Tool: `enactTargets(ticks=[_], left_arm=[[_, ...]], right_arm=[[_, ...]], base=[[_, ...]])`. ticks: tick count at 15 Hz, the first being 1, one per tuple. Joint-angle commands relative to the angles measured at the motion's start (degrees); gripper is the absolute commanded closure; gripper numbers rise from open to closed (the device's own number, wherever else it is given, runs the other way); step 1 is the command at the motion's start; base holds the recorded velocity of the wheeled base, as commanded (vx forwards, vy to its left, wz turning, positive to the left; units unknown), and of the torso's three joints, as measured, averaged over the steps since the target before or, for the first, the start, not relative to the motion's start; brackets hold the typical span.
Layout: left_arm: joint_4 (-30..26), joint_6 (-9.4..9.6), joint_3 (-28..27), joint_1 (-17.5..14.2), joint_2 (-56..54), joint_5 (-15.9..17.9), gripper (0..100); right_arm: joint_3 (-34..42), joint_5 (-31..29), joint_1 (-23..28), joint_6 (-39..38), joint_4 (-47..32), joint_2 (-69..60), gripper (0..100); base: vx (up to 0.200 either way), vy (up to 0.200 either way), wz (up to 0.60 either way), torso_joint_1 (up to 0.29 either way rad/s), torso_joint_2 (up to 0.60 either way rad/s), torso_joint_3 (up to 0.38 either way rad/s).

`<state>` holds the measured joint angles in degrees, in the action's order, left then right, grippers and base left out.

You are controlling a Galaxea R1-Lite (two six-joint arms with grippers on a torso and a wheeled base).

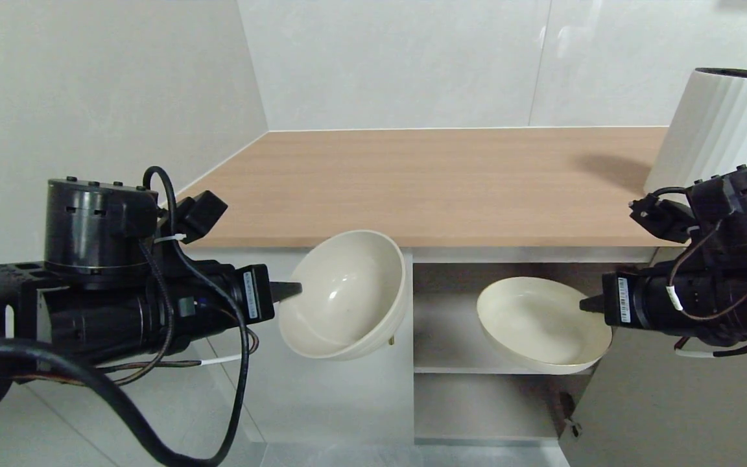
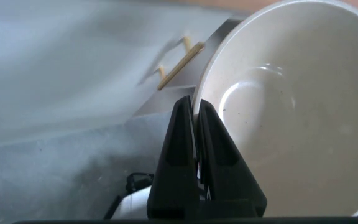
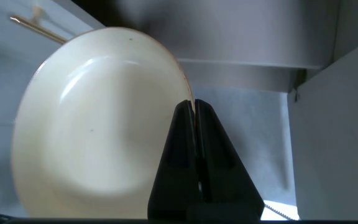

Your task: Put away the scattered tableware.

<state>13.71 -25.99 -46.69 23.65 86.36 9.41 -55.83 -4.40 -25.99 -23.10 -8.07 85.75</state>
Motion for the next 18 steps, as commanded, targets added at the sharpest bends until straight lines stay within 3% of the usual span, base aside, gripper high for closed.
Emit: enactTargets(ticks=[1,8,13,18], left_arm=[[0.0,-0.03,0.02,-0.01,0.21,-0.01,100],[0.0,-0.03,0.02,-0.01,0.65,-0.01,100],[0.08,-0.03,0.02,-0.01,0.74,-0.01,100],[0.0,-0.03,0.02,0.34,0.74,0.08,100]], right_arm=[[0.02,0.01,0.41,-0.01,-0.02,0.65,100],[0.64,0.01,0.68,0.16,1.13,1.79,100],[0.64,-0.08,0.68,0.95,1.57,3.64,100],[0.55,-0.61,0.68,1.13,6.93,14.8,100]], base=[[0.0,0.0,0.0,-0.193,0.47,0.281],[0.0,0.0,0.0,-0.152,0.43,0.268],[0.0,0.0,0.0,-0.017,0.06,0.041],[0.0,0.0,0.0,0.0,0.0,0.0]])
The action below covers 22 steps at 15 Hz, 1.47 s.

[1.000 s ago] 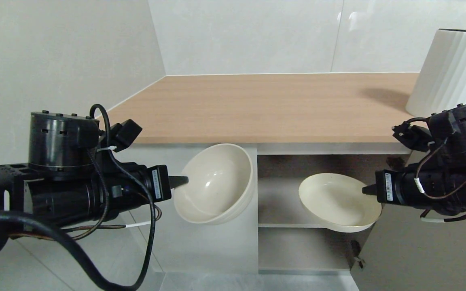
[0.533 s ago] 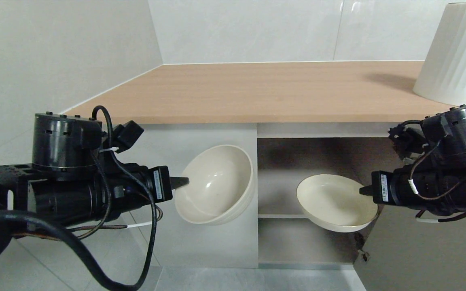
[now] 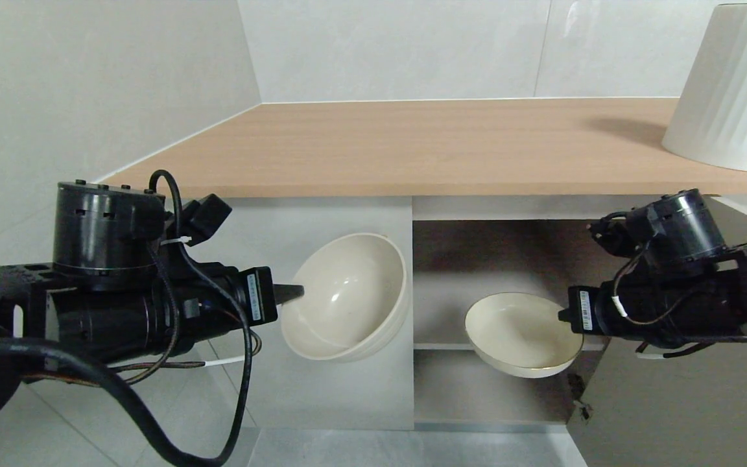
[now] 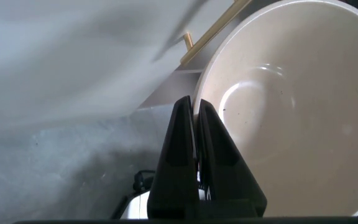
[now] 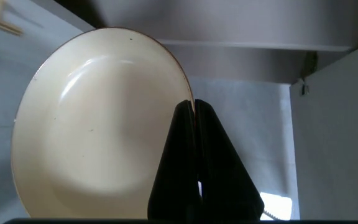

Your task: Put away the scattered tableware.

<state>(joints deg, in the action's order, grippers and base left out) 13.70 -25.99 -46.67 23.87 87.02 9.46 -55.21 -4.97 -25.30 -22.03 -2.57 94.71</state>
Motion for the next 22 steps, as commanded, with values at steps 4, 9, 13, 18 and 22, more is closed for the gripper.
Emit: enactTargets(ticks=[4,9,13,18,22], left_arm=[[0.01,-0.03,0.0,0.21,0.08,0.03,100],[0.01,-0.03,0.0,0.48,0.26,0.03,100],[0.1,-0.03,0.0,0.74,0.7,-0.06,100],[0.1,-0.03,0.08,0.92,1.31,-0.06,100],[0.1,-0.03,0.08,0.92,1.58,-0.06,100]], right_arm=[[1.07,-2.67,0.16,-0.47,11.89,17.88,100],[1.6,-5.57,5.7,-0.38,28.41,30.45,100],[-0.51,-6.1,7.37,0.23,36.59,35.81,100],[-7.28,-10.23,7.28,0.14,36.76,40.91,100],[-10.71,-13.48,7.37,-0.21,36.76,43.37,100]], base=[[0.0,0.0,0.0,0.0,0.0,0.0],[0.0,0.0,0.0,0.0,0.0,0.0],[0.0,0.0,0.0,0.0,0.0,0.0],[0.0,0.0,0.0,0.0,0.0,0.0],[0.0,0.0,0.0,0.0,0.0,0.0]])
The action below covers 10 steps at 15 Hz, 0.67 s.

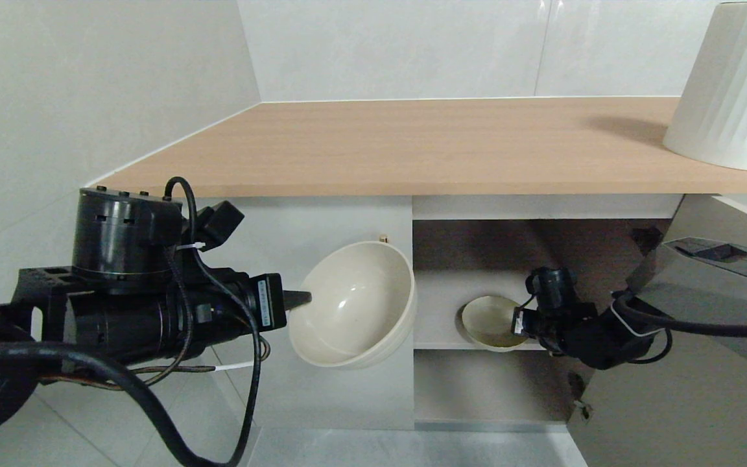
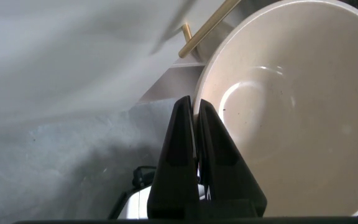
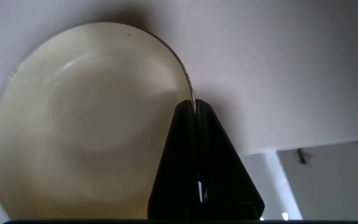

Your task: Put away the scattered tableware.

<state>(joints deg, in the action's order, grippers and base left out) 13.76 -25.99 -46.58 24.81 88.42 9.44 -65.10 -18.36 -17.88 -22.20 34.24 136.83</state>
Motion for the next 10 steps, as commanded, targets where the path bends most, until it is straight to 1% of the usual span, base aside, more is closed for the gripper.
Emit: enactTargets(ticks=[1,3,6,10], left_arm=[[0.04,-0.03,0.0,-0.02,0.18,-0.03,100],[0.04,-0.03,0.0,-0.02,0.26,-0.03,100],[0.04,-0.03,0.0,-0.02,0.26,-0.03,100],[0.04,-0.03,0.0,-0.02,0.26,-0.03,100]], right_arm=[[-1.61,-0.19,0.04,-0.04,-0.05,1.6,100],[-2.31,-0.36,0.74,-0.21,-0.05,1.6,100],[-4.69,-2.21,1.8,-1.36,-0.05,2.57,100],[-5.39,-2.47,2.41,-1.44,-0.23,3.27,100]], base=[[0.0,0.0,0.0,0.0,0.0,0.0],[0.0,0.0,0.0,0.0,0.0,0.0],[0.0,0.0,0.0,0.0,0.0,0.0],[0.0,0.0,0.0,0.0,0.0,0.0]])
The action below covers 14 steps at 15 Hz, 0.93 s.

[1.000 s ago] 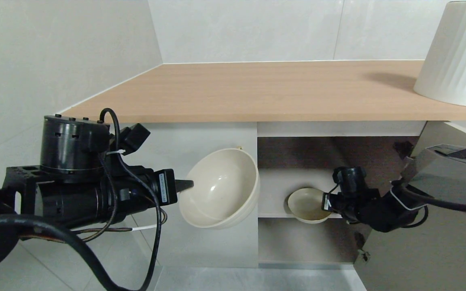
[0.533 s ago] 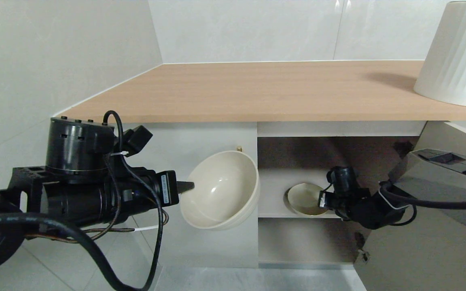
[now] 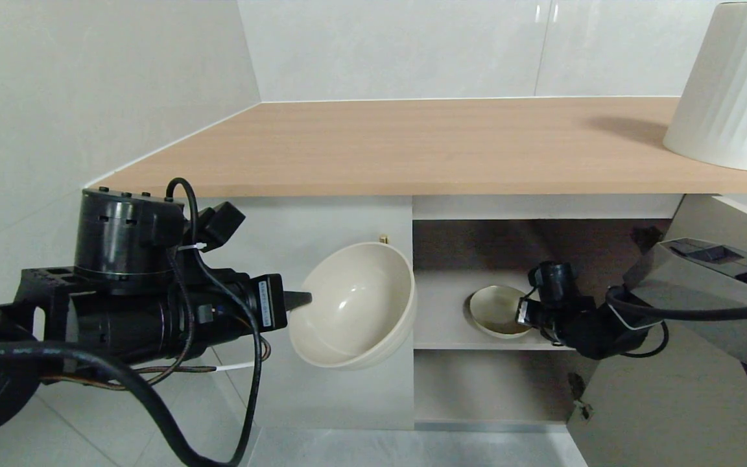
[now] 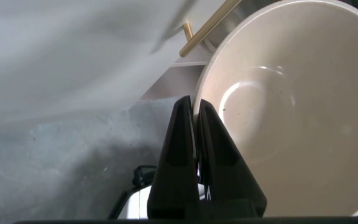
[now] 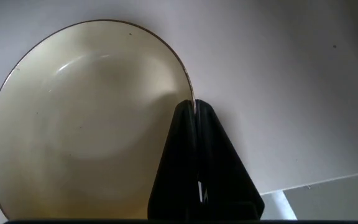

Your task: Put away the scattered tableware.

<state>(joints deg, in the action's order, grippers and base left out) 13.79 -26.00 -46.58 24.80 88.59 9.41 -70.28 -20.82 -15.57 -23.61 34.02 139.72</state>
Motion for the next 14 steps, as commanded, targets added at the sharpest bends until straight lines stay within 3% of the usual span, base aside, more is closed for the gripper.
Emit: enactTargets(ticks=[1,4,5,12,14], left_arm=[[0.01,-0.01,0.0,-0.01,0.09,-0.01,100],[0.01,-0.01,0.0,-0.01,0.18,-0.01,100],[0.01,-0.01,0.0,-0.01,0.09,-0.01,100],[0.01,-0.01,0.0,-0.01,0.18,-0.01,100],[0.01,0.34,-0.09,0.08,0.8,-0.01,100]], right_arm=[[-0.21,-0.1,0.1,0.06,-0.01,0.38,100],[-0.21,-0.1,0.1,0.06,-0.01,0.38,100],[-0.21,-0.1,0.1,0.06,0.08,0.38,0],[0.85,-0.01,0.45,-0.03,-0.1,-1.55,0],[5.77,0.87,-0.25,-0.03,-0.36,-7.27,0]], base=[[0.0,0.0,0.0,0.0,0.0,0.0],[0.0,0.0,0.0,0.0,0.0,0.0],[0.0,0.0,0.0,0.0,0.0,0.0],[0.0,0.0,0.0,0.0,0.0,0.0],[0.0,0.0,0.0,0.0,0.0,0.0]])
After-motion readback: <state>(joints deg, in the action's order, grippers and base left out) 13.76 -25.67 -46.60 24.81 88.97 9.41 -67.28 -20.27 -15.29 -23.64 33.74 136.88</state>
